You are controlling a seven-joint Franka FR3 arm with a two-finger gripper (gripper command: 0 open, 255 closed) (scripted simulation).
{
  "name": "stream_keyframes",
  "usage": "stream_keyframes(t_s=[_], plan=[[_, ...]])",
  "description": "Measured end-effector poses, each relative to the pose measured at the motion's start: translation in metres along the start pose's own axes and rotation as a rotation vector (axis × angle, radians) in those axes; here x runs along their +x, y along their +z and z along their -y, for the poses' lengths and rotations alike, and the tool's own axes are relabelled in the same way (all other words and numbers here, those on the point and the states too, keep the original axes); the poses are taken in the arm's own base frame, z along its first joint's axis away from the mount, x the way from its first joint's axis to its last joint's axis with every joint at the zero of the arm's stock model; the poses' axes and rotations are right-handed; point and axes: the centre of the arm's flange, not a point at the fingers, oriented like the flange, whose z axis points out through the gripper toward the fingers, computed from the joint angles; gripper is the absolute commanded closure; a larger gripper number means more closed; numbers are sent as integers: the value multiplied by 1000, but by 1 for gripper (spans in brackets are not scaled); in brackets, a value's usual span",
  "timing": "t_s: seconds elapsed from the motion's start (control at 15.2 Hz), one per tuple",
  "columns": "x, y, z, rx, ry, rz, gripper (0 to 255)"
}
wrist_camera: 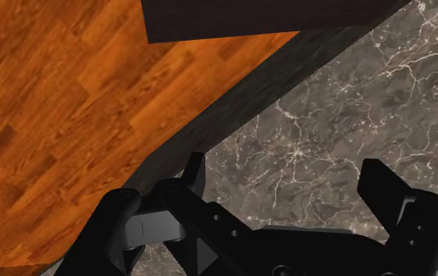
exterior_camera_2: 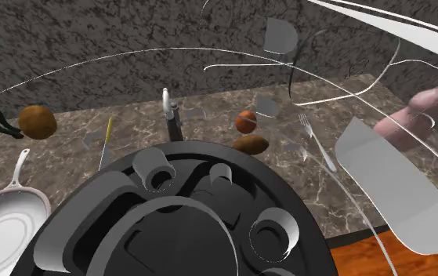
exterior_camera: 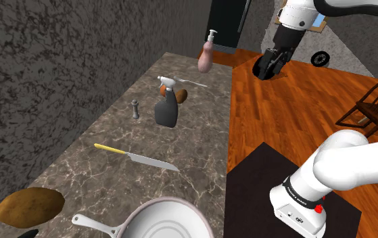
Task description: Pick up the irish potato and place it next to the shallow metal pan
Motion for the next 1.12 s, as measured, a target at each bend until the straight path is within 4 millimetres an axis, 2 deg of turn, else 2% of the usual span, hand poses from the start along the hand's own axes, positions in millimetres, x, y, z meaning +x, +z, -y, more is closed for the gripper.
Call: stream_keyframes(t_s=[0.13,0.26,0.86,1.12], plan=[[5,2,4,-2,11,1,0],[20,13,16,-7,51,6,0],[109,73,77,-36,277,32,0],[151,97,92,-49,380,43,0]])
